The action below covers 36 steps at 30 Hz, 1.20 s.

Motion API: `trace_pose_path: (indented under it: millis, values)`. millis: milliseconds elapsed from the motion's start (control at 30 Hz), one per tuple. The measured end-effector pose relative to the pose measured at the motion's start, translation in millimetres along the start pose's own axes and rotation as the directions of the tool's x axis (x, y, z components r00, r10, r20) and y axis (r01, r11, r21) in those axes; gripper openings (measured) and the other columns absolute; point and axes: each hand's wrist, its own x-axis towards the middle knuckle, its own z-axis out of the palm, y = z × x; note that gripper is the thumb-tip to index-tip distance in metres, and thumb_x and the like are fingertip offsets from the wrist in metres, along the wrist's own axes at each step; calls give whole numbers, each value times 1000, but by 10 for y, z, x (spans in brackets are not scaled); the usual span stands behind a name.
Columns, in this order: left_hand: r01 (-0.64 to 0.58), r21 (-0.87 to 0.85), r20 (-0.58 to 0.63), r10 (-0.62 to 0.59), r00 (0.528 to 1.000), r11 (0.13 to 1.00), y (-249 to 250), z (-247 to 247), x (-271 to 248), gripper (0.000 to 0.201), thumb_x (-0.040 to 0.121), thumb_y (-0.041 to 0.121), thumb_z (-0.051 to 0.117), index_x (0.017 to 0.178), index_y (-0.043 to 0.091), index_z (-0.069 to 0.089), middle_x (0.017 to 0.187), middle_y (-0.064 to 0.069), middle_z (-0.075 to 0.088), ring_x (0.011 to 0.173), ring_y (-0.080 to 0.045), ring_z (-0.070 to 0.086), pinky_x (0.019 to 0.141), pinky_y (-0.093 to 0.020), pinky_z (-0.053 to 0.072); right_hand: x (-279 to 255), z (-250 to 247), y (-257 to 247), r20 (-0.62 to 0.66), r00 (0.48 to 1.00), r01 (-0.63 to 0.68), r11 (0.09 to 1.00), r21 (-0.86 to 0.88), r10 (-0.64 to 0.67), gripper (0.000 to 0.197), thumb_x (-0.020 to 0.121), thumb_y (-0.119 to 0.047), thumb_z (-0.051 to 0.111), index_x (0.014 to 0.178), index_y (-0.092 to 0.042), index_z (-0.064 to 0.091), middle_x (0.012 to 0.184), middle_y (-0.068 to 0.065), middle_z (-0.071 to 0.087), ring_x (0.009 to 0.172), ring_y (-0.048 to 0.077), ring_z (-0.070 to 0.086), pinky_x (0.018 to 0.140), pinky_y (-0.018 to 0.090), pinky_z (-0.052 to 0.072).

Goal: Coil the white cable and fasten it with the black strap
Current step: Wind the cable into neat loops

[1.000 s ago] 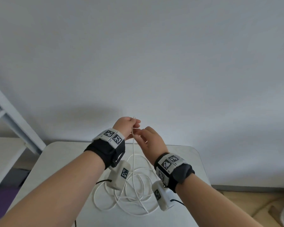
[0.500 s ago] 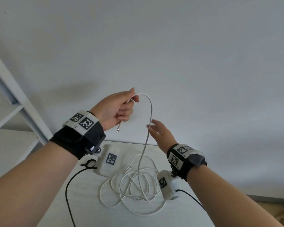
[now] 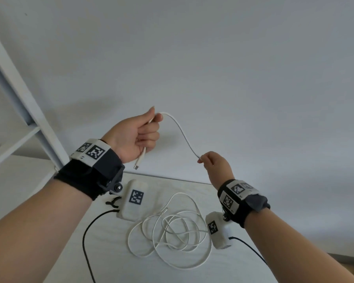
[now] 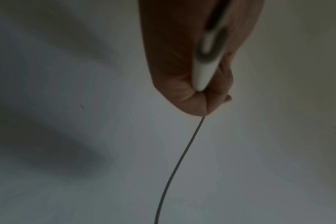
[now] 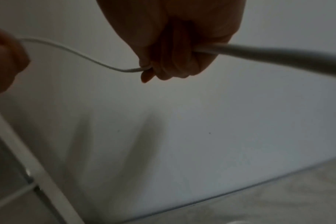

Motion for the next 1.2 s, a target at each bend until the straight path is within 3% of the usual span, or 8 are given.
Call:
trace_pose_path:
  millis: [167, 367, 533, 633, 800, 967, 1133, 1200]
  values:
    - [-137, -181, -88, 123, 988, 974, 125, -83, 59, 28, 95, 29, 42, 73, 15, 53, 43, 8, 30, 37, -5, 26, 35, -14, 23, -157, -22, 130, 150, 989, 0, 997, 82, -12, 30, 92, -22, 46, 66, -17, 59, 49, -4, 37, 42, 6, 30, 47, 20, 28]
    - [-211, -174, -226, 169, 959, 962, 202, -226, 50, 28, 96, 26, 42, 76, 12, 55, 44, 10, 37, 37, -3, 31, 38, -11, 29, -301, -161, 438, 89, 992, -100, 988, 117, 90, 25, 91, -19, 51, 74, -19, 69, 47, -11, 38, 44, 5, 32, 45, 13, 28]
    - [-237, -109, -167, 217, 962, 965, -19, -89, 101, 19, 95, 14, 45, 94, 6, 62, 81, 0, 73, 67, -9, 68, 65, -20, 56, -329, -113, 317, 162, 987, 39, 968, -248, 2, 9, 88, -27, 56, 85, -24, 64, 52, -7, 42, 49, 9, 39, 54, 23, 36]
    - [-223, -4, -108, 221, 969, 975, -87, -39, 115, 21, 96, 10, 43, 109, 4, 59, 99, -6, 74, 90, -20, 70, 77, -27, 56, -397, -89, 122, 280, 958, 171, 905, -390, -60, 13, 88, -29, 53, 90, -26, 66, 50, -8, 41, 50, 6, 40, 55, 24, 36]
    - [-186, 202, -105, 209, 972, 962, -162, -22, 90, 30, 96, 5, 43, 123, 4, 54, 113, -12, 68, 102, -30, 67, 87, -33, 55, -509, -131, -235, 386, 898, 354, 864, -357, -208, 16, 86, -26, 56, 95, -26, 69, 63, -15, 43, 59, -1, 43, 62, 18, 37]
    - [-97, 356, -98, 140, 985, 930, -228, 2, 38, 27, 96, 5, 44, 119, 8, 58, 115, -14, 68, 99, -30, 68, 86, -33, 55, -525, -230, -569, 442, 832, 494, 810, -317, -335, 15, 88, -28, 56, 96, -26, 69, 71, -13, 49, 69, 7, 47, 73, 31, 47]
    - [9, 501, -53, 21, 998, 865, -250, 54, -35, 25, 96, 10, 45, 117, 11, 60, 106, -9, 72, 87, -26, 71, 76, -30, 58, -436, -322, -837, 396, 793, 584, 764, -273, -464, 13, 88, -26, 58, 92, -23, 70, 63, -18, 40, 60, -4, 41, 64, 24, 40]
    - [49, 540, -34, -36, 999, 840, -269, 93, -78, 23, 96, 13, 46, 114, 15, 60, 98, -5, 74, 81, -25, 72, 73, -31, 58, -386, -347, -916, 356, 794, 592, 762, -264, -493, 13, 87, -26, 59, 91, -20, 70, 65, -14, 45, 60, 0, 43, 62, 25, 40]
